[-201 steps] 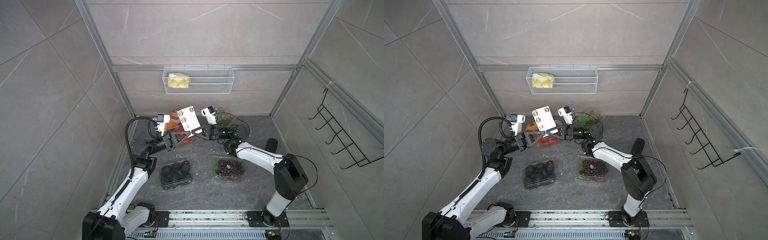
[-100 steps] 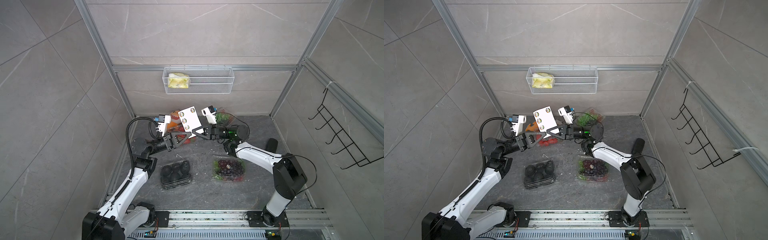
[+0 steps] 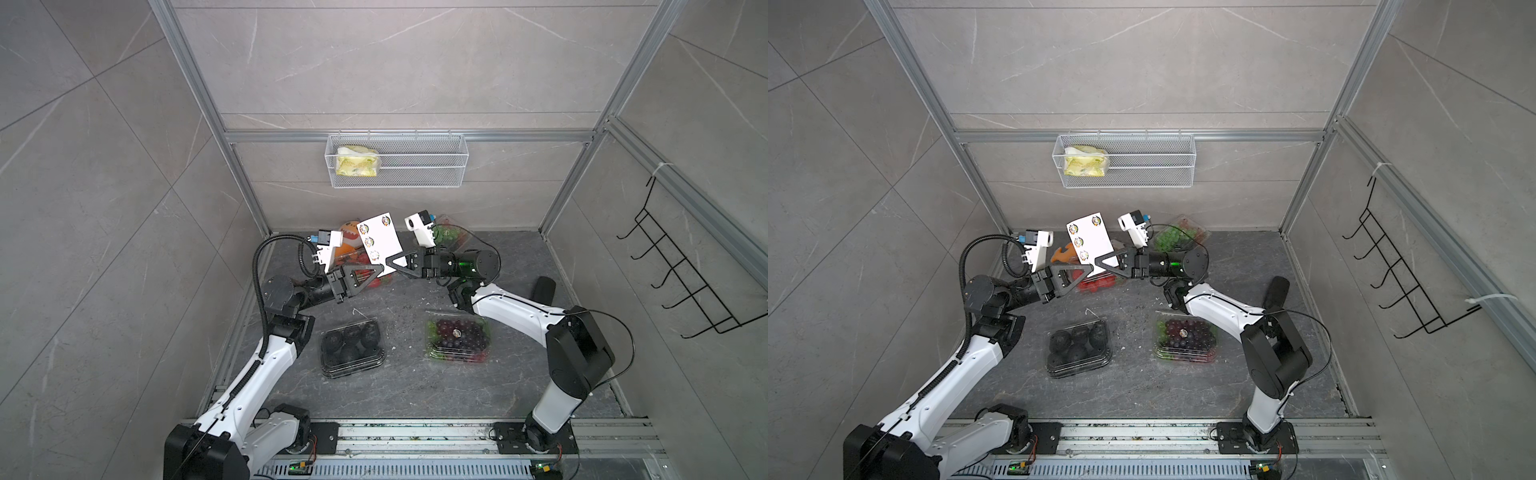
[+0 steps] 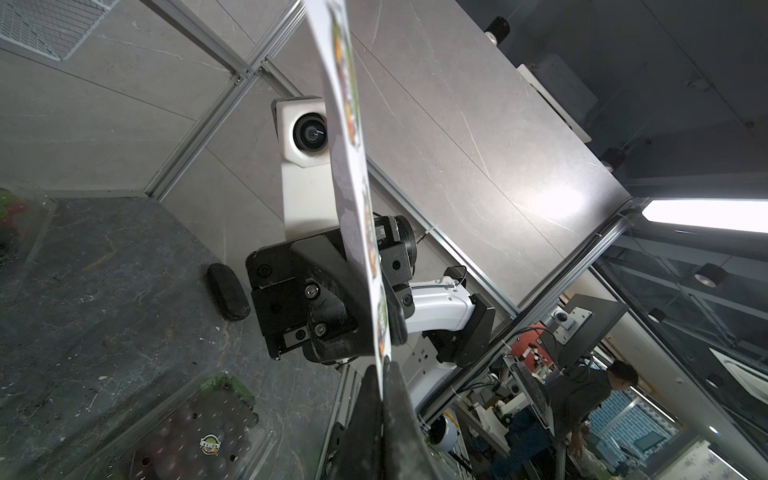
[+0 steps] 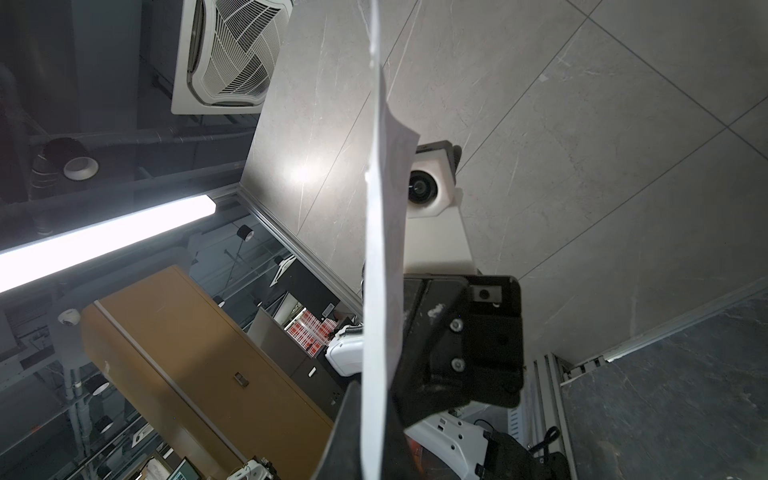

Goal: Label fruit boxes
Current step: Adjust the label sticker.

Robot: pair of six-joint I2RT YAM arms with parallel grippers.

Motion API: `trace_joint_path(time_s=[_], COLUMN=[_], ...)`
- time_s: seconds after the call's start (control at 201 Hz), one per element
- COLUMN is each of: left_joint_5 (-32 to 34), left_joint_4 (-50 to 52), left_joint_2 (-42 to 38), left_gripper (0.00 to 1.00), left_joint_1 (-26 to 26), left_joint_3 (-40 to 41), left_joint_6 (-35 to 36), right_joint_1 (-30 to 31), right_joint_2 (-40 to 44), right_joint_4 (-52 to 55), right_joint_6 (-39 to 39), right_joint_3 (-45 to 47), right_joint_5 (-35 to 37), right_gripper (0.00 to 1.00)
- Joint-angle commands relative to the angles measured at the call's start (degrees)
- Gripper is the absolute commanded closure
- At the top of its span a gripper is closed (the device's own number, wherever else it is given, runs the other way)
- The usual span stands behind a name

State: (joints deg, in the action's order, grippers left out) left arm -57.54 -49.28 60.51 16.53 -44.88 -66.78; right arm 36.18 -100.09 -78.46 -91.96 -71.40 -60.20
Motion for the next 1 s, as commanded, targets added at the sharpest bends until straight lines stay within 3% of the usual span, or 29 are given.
trace_joint_path(time_s=[0.0, 0.319, 0.513, 0.577, 0.99], left_joint_5=[-1.2, -1.0, -1.0, -1.0, -1.0], left_joint_4=[-1.3, -1.1, -1.1, -1.2, -1.3], left_joint_2=[-1.2, -1.1, -1.0, -1.0, -0.6], left_gripper=[1.0, 1.0, 1.0, 1.0, 1.0], left_joint_1=[0.2, 0.2, 0.2, 0.2, 0.3], left_joint_3=[-1.8, -2.0, -1.8, -1.7, -1.3], left_joint_6=[1.1, 1.1, 1.2, 1.0, 1.2], right_joint_1=[-0.3, -0.5, -0.1, 0.0, 1.8], right_joint_2=[0.6, 0.7, 0.6, 0.5, 0.6], right_joint_4=[-3.6, -2.9, -1.2, -0.5, 1.2], right_joint_6=[-0.7, -0.2, 0.8, 1.2, 2.9], right_joint_3=[1.1, 2.0, 1.1, 0.9, -0.1], right_joint_5=[0.4, 0.0, -0.8, -1.0, -1.4], right_gripper=[0.87, 0.86, 0.93, 1.0, 1.0])
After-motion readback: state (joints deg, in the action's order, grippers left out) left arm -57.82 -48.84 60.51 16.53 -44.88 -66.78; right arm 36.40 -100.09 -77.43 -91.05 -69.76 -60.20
